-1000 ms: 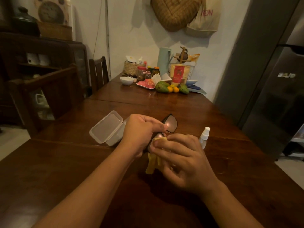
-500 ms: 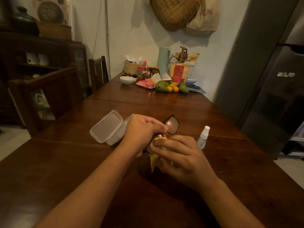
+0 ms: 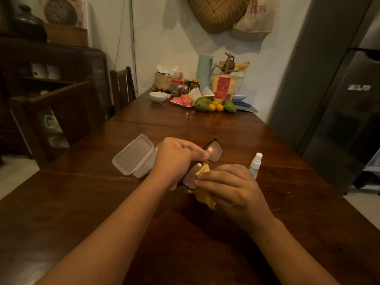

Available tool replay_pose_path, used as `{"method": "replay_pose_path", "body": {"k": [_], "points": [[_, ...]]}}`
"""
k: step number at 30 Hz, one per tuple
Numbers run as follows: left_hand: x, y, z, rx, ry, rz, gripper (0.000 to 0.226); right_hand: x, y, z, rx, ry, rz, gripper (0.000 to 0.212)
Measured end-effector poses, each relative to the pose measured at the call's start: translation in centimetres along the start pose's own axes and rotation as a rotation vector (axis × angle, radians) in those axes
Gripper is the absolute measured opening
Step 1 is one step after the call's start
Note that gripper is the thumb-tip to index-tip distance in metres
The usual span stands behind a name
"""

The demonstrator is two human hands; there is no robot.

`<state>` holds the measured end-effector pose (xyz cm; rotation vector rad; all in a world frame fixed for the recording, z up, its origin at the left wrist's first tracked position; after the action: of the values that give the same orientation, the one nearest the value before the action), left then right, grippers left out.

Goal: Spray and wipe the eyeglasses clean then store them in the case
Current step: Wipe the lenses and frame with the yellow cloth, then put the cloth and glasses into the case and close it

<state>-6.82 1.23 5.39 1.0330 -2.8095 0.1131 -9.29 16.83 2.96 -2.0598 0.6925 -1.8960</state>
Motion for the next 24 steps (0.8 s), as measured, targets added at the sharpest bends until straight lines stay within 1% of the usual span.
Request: {"method": "replay_pose_path", "body": {"k": [4, 8, 11, 12, 14, 16, 18, 21, 23, 24], "points": [[-0.1, 0.3, -0.1, -0.032, 0.004, 0.016, 0.006, -0.1, -0.1, -1.2, -0.002, 0.118, -0.056, 0.031], [0.1, 0.0, 0.2, 0.0, 0.012, 0.011, 0.004, 0.2, 0.5, -0.1, 0.078, 0.115, 0.022, 0.036], [0.6, -0.1, 0.3, 0.089, 0.061, 0.012, 0.008, 0.1, 0.7, -0.2, 0.139, 0.124, 0.043, 0.03], [0.7, 0.0, 0.3, 0.173, 0.114, 0.011, 0.011, 0.0, 0.5, -0.7, 0.165, 0.171, 0.026, 0.029], [0.9, 0.1, 0.5, 0.375, 0.21, 0.031, 0.016, -0.1, 0.0, -1.8, 0.268, 0.341, -0.025, 0.035], [1.2, 0.2, 1.4, 0.546, 0.236, 0.091, 0.014, -0.2, -0.7, -2.7, 0.392, 0.526, -0.072, 0.046], [1.5, 0.2, 2.7, 0.69, 0.225, 0.183, 0.011, -0.2, -1.2, -3.2, 0.462, 0.676, -0.106, 0.052], [1.3, 0.3, 3.4, 0.863, 0.262, 0.313, 0.007, -0.2, -1.3, -3.8, 0.565, 0.845, -0.16, 0.053], [1.1, 0.3, 2.9, 0.932, 0.318, 0.35, 0.015, -0.1, -1.4, -4.0, 0.605, 0.919, -0.201, 0.053], [1.0, 0.1, 2.5, 0.927, 0.343, 0.356, 0.019, 0.1, -1.5, -4.0, 0.603, 0.941, -0.215, 0.052]]}}
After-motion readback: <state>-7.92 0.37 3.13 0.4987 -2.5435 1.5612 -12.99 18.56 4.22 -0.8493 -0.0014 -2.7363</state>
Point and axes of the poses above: each hand's wrist, its own x-axis towards the middle knuckle, its own y-axis out of the palm, z = x × y, the point moved 6 cm from there along x, towards the middle knuckle, and after that the axes turned 11 degrees about -z, right-handed, at the moved point
